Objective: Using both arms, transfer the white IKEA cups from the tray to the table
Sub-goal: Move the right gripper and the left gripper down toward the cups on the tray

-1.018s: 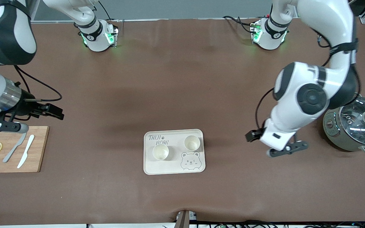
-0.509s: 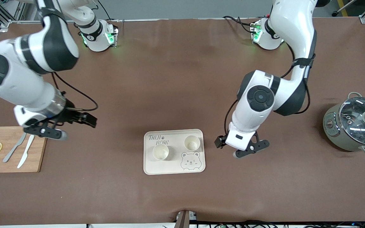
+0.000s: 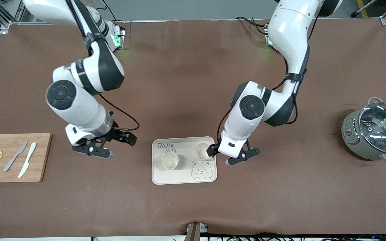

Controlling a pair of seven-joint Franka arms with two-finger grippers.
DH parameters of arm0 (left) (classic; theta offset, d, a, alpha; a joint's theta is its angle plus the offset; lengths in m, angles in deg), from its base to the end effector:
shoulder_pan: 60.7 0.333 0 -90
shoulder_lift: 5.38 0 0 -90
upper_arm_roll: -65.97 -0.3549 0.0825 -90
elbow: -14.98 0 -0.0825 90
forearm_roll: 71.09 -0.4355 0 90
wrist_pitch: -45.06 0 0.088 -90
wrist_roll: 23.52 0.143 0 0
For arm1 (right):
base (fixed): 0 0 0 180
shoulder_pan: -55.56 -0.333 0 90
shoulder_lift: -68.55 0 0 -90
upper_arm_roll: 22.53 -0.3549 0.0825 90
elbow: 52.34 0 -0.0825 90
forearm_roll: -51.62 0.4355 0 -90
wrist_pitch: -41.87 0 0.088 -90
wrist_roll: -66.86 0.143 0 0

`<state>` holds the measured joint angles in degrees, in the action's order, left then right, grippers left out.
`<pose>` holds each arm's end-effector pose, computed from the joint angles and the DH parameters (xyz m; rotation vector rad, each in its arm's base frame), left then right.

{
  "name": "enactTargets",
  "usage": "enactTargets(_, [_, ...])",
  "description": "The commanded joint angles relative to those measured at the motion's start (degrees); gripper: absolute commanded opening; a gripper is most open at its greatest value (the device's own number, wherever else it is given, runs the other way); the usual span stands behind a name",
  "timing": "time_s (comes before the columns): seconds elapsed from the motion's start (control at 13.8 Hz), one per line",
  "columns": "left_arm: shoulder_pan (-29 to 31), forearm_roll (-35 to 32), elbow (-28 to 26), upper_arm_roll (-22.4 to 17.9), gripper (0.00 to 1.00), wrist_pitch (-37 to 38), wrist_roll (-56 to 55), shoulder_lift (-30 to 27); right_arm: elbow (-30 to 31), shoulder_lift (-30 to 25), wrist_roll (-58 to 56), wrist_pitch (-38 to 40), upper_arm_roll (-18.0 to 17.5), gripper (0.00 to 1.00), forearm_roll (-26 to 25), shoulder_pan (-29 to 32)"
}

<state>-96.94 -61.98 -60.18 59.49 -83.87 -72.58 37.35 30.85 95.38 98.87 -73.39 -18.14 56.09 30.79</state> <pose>0.7130 -0.4426 0.2862 2.9098 0.5704 0.1708 0.7179 0.2839 0.4074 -3.0458 0.3413 -0.1022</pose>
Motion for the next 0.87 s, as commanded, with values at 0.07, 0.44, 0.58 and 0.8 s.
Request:
enactTargets(0.07, [-2.16, 1.35, 0.89, -0.46, 1.0, -2.47, -0.78, 3.76, -2.32, 5.06, 1.47, -4.25, 0.53, 1.0, 0.28, -2.04])
enactTargets(0.44, [-3.48, 1.35, 0.89, -0.46, 1.0, -4.32, -1.22, 6.58, -5.65, 11.39, 1.39, -8.39, 0.53, 1.0, 0.2, -4.06])
enactTargets(0.58, [-4.18, 1.35, 0.8, -0.46, 1.0, -5.2, -1.57, 7.11, -6.02, 13.24, 2.18, -10.84, 0.53, 1.0, 0.28, -4.59])
enactTargets(0.8, [-4.19, 1.26, 0.89, -0.46, 0.65, -5.29, -3.24, 7.28, -6.11, 15.44, 2.18, -13.75, 0.53, 1.0, 0.2, -5.38])
